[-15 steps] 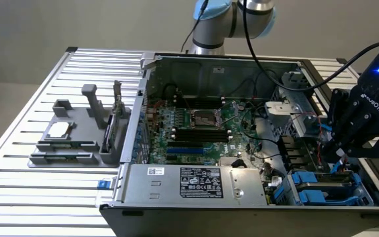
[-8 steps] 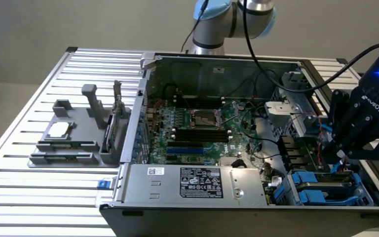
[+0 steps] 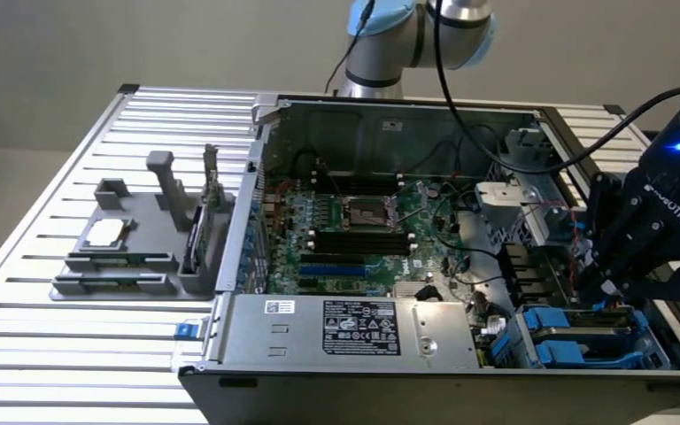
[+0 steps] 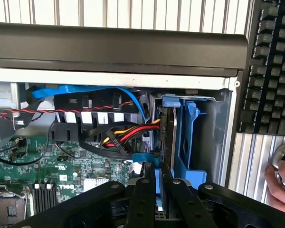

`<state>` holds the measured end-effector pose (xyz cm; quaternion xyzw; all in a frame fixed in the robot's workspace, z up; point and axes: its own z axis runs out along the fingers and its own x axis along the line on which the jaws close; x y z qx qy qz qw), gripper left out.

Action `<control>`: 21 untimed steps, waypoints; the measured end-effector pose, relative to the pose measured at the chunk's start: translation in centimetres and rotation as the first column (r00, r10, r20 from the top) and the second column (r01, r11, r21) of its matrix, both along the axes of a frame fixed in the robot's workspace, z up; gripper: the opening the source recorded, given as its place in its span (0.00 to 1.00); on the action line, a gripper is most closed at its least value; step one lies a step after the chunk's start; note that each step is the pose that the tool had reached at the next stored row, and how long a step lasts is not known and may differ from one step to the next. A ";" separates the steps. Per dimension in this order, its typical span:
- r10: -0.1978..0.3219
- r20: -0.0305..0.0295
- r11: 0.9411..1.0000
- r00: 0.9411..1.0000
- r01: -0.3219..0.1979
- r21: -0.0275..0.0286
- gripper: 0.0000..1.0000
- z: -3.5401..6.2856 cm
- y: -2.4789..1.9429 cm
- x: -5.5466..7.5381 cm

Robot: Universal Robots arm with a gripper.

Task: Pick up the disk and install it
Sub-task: 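Insert the second disk wire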

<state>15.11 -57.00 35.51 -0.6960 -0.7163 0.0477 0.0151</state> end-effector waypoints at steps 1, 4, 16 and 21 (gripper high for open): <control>0.004 0.000 1.000 1.000 -0.004 0.000 0.16 -0.13 -0.02 0.0; 0.014 0.000 1.000 1.000 -0.014 0.000 0.16 -0.27 -0.02 -0.1; 0.023 0.018 1.000 1.000 -0.023 0.002 0.16 -0.65 -0.67 -0.5; 0.023 0.030 1.000 0.999 -0.023 0.002 0.16 -0.98 -0.68 -0.5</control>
